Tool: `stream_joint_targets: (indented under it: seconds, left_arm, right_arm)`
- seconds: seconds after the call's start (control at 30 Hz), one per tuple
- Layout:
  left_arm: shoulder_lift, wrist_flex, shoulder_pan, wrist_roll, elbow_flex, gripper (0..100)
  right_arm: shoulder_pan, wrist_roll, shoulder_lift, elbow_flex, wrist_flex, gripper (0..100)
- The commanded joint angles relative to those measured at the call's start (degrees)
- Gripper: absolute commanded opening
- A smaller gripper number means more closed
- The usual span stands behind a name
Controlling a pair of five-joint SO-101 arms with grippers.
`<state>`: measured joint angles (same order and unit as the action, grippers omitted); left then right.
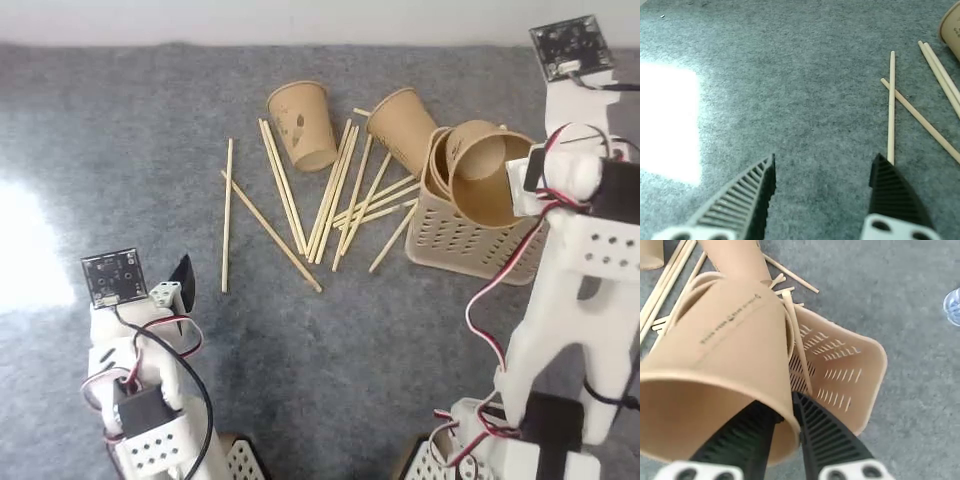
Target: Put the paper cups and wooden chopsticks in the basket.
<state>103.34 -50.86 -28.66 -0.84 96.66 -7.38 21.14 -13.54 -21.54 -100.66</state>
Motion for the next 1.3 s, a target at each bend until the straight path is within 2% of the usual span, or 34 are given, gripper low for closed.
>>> stream_joint_targets:
  seconds: [0.0,0.2,0.37,0.43,0.8,0.97,1.27]
  left_arm:
    - [0.79,1.32,0.53,0.70,-0.40,29]
    - [0.79,1.41,0.53,0.79,-0.40,29]
    - [0.79,1.49,0.53,0.79,-0.40,29]
    - [0.79,1.58,0.53,0.79,-0.40,29]
    - [0.79,1.58,0.53,0.79,-0.40,29]
    - [0.79,1.41,0.53,0.79,-0.40,29]
    - [0.79,1.32,0.53,0.79,-0.40,29]
  right_arm:
    - [-0.22,0.79,1.98,0.00,-2.33,0.6]
    - [-0.57,0.70,5.41,-3.34,-2.24,3.0]
    - [-0.57,0.88,3.21,-5.63,-2.42,25.4]
    - [-0.57,0.88,1.71,-5.54,-2.42,29.9]
    - [-0.22,1.23,-4.97,-5.80,-1.98,29.9]
    - [-0.04,1.23,-5.14,-5.80,2.86,29.9]
    - [7.96,2.81,-0.66,-5.80,13.23,29.9]
